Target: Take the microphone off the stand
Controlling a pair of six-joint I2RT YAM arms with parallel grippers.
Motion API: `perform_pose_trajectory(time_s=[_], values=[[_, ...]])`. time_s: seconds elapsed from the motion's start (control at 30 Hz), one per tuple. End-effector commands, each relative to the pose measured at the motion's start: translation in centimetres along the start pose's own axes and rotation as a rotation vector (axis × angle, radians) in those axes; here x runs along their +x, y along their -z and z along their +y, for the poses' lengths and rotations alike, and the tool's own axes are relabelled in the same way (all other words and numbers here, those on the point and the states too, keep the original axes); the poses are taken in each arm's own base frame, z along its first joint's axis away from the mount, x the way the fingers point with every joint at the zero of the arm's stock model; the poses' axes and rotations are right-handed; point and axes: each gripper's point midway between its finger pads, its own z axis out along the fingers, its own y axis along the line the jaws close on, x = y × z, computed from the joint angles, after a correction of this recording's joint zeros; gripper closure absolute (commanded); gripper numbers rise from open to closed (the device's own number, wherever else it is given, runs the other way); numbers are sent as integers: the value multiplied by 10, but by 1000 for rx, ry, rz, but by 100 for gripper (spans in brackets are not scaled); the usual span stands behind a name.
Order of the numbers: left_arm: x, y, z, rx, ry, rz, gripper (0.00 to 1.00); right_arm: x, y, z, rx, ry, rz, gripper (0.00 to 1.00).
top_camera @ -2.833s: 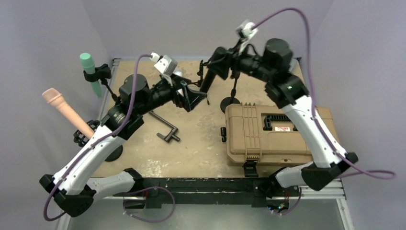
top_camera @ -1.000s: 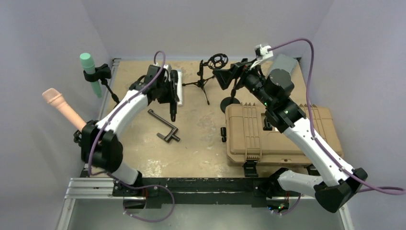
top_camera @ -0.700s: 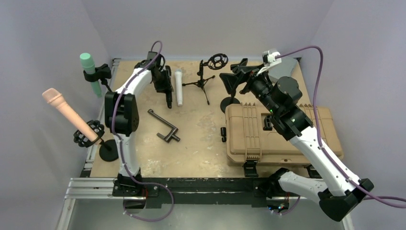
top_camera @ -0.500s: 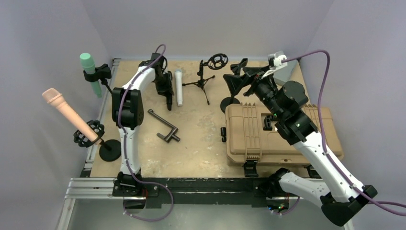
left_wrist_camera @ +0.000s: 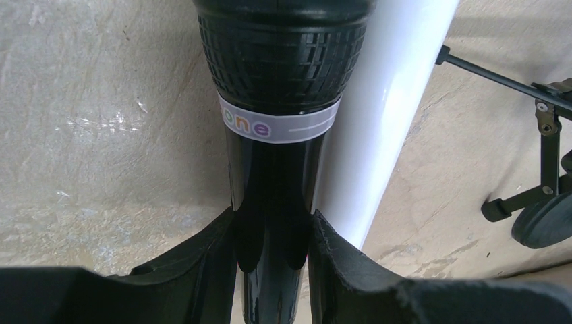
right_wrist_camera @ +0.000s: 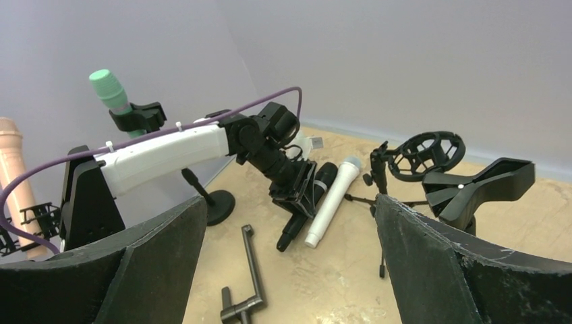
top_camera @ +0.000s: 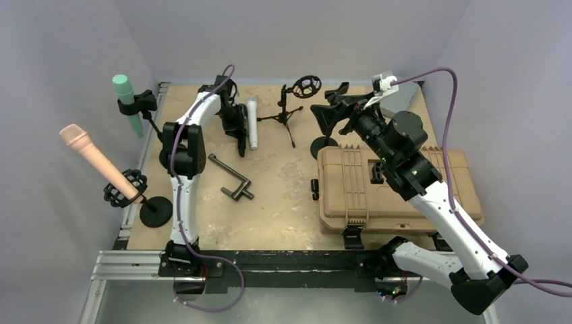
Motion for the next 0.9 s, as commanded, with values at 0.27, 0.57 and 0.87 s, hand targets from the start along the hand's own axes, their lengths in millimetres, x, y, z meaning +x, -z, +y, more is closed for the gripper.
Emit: perform_pose_trajectory(time_s=[0.27, 0.57, 0.87], values=[[-6, 19, -22, 105, 12, -21, 55, 10, -13, -9, 48, 19, 58, 1], [-5, 30, -27, 117, 6, -32, 48, 11, -7, -56, 297, 168, 146, 6], [-5, 100, -60, 234, -28, -137, 46, 3, -15, -89, 467, 124, 150, 20]])
